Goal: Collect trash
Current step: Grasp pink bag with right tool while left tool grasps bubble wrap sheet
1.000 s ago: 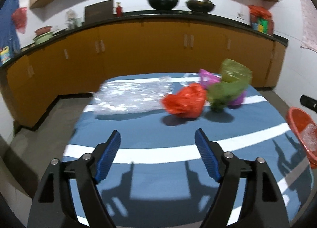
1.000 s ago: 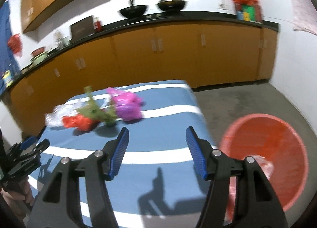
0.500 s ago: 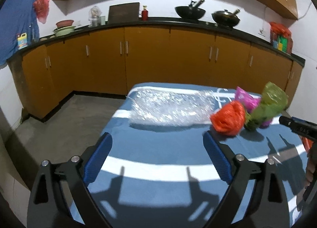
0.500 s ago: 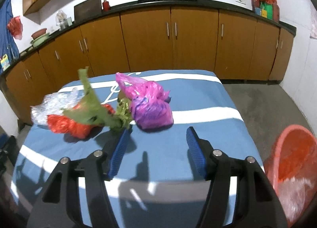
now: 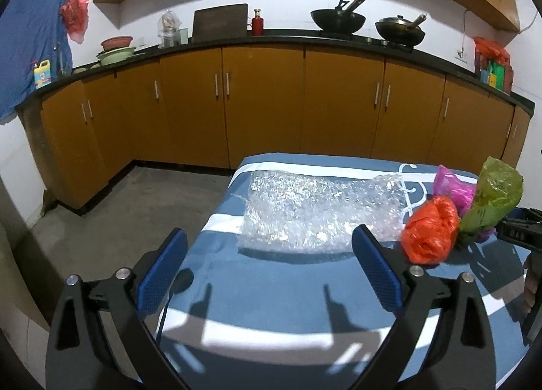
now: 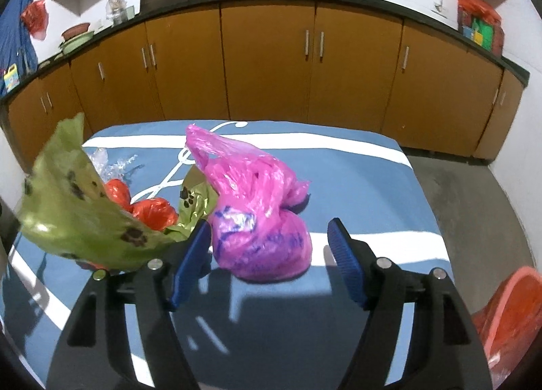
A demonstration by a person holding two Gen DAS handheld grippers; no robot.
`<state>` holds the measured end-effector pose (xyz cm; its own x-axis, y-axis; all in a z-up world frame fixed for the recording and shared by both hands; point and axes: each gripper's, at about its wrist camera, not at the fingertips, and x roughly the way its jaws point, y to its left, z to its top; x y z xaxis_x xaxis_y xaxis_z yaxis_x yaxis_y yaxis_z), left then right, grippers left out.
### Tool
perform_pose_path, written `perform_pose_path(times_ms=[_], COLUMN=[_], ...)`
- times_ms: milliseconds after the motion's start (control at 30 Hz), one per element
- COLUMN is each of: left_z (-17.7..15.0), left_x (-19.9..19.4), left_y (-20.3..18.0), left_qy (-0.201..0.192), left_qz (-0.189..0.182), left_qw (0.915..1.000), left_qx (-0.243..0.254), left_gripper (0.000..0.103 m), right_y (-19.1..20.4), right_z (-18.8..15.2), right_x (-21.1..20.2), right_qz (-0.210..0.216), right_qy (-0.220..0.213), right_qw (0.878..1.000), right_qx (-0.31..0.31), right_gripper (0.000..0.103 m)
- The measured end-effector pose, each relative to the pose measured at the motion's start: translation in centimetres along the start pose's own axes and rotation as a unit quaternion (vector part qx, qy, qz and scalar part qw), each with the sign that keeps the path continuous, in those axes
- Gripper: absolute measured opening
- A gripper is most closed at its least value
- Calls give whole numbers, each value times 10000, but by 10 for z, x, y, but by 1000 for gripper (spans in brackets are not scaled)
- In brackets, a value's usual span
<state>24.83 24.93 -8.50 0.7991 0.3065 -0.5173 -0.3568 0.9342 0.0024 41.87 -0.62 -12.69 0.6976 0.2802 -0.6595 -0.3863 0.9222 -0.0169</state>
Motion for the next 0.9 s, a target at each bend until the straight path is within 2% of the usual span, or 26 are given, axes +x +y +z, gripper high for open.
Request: perform_pose_path(times_ms=[33, 100, 133, 267, 400, 633, 700, 800, 900], left_z=[1, 3, 4, 6, 6, 11, 15, 17, 17], left_x=[4, 11, 14, 28, 37, 52, 62, 84, 93], left_y=[0, -2, -2, -2, -5, -21, -26, -30, -29], left_qy=[16, 73, 97, 317, 486, 675, 815, 1260, 1465], left_qz=[-5, -15, -14, -52, -102, 21, 27, 19, -121], left_qw=[10000, 9999, 9999, 9995, 9988, 9976, 9964, 9918, 9891], left_qx=[36, 94, 108, 67, 52, 175, 224, 220, 107], left_gripper=[98, 98, 99, 99, 101, 101, 101, 101, 101], right_y=[1, 1, 1, -2, -7, -27, -30, -31, -32], right_z=[1, 2, 2, 0, -6, -16, -18, -21, -24], right_x=[3, 7, 9, 11, 5, -7, -9, -11, -14], right_qz=[14, 42, 81, 118, 82, -42, -80, -91, -96], right_qy=[37, 92, 138, 178, 159, 137, 134, 133, 120], right_qw=[10000, 9999, 9998, 9998, 9998, 9993, 9992, 9991, 9992], right_qx=[-33, -60, -74, -37, 35, 350, 378, 390, 380], right_gripper=[69, 62, 54, 45, 42, 42, 42, 42, 42])
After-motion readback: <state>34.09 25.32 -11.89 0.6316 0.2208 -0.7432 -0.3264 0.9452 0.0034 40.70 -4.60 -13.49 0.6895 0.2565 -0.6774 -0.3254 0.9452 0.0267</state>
